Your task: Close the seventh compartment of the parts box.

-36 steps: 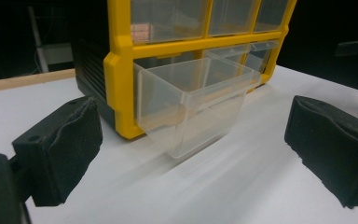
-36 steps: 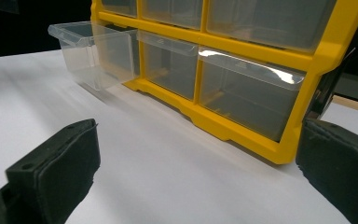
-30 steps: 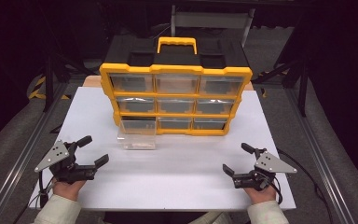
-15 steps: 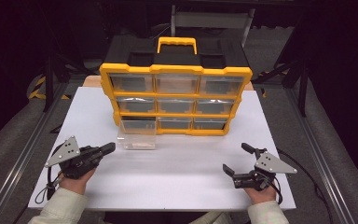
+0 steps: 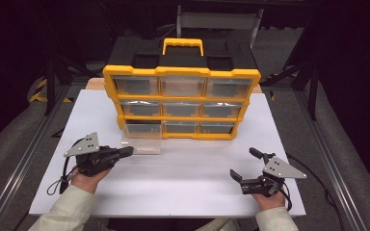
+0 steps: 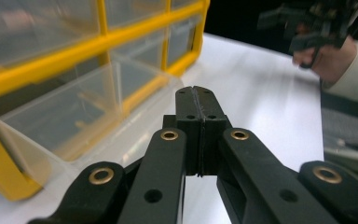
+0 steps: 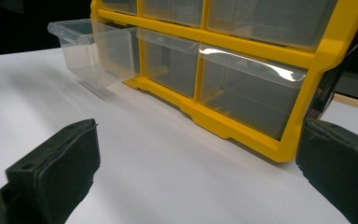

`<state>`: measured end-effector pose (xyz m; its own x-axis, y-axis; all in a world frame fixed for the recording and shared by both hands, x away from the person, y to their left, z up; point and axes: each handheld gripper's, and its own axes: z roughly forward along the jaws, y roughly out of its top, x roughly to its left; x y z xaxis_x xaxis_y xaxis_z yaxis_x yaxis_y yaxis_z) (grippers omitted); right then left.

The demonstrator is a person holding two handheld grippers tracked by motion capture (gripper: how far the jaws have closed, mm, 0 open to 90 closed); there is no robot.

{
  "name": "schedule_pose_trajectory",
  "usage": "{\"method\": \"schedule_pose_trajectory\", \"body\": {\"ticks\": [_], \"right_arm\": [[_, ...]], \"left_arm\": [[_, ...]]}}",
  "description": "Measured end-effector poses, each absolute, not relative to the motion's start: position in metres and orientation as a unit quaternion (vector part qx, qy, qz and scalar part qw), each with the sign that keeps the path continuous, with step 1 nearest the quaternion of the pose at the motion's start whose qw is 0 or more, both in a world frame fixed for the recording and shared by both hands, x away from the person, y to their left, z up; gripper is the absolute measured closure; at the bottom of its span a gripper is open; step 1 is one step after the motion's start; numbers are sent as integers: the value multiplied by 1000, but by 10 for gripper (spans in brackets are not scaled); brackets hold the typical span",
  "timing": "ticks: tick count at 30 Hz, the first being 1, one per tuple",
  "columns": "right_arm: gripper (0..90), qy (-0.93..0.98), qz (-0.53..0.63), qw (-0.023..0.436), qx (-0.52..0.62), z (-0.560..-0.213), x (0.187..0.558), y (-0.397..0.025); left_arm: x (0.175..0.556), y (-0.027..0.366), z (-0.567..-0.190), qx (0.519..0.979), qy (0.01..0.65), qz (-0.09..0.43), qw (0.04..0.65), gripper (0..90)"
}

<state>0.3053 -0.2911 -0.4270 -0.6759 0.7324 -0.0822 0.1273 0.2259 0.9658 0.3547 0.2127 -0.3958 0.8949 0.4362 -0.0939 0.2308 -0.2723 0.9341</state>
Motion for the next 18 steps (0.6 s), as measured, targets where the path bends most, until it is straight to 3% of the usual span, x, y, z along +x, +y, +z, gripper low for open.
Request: {"method": "schedule_pose_trajectory", "body": {"ticks": [18], "right_arm": [[3,736,548,271,292,-428,306,-290]], "left_arm": [[385,199,-410,830,238,14,505,895]]}}
